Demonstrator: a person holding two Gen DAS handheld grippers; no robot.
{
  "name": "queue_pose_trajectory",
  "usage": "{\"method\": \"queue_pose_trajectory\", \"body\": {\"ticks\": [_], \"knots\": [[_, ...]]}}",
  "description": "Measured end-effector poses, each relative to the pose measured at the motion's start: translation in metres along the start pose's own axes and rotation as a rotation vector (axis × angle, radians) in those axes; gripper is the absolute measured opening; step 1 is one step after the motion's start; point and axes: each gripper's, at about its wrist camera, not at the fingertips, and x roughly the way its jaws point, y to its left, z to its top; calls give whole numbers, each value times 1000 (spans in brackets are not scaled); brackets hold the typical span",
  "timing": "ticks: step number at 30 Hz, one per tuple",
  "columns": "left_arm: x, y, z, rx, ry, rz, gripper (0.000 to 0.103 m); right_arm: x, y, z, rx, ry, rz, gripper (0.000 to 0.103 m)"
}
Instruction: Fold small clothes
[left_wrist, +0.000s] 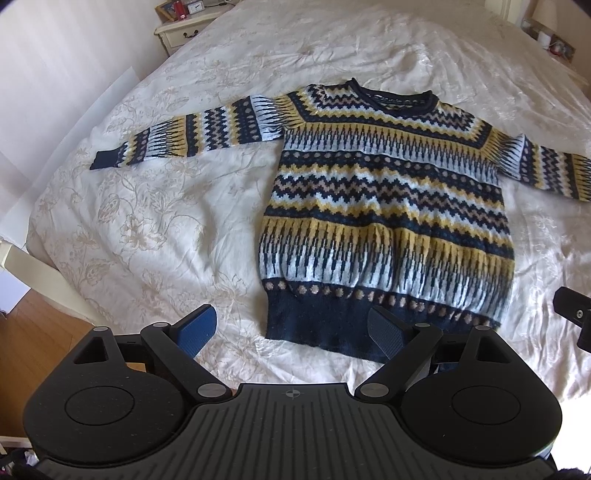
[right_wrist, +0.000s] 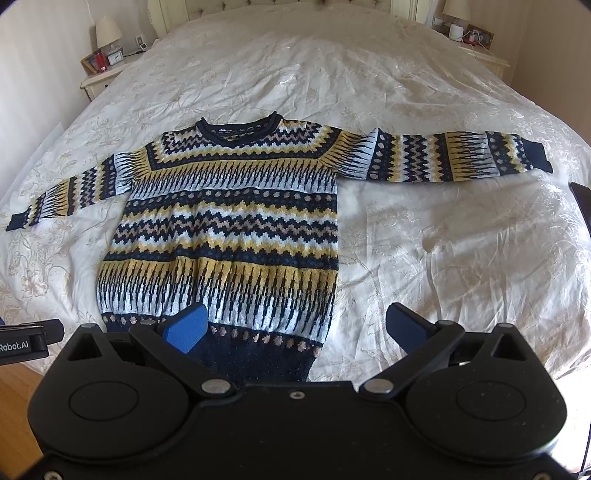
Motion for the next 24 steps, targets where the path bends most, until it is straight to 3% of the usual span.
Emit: {"method": "queue_pose_trajectory", "body": {"ticks": [16, 24], "knots": [[26, 10, 38, -19, 48, 10, 89, 29, 14, 24, -5, 47, 26, 102], [38, 23, 77, -56, -25, -9, 89, 48, 16, 56, 28, -12, 128, 102]]}}
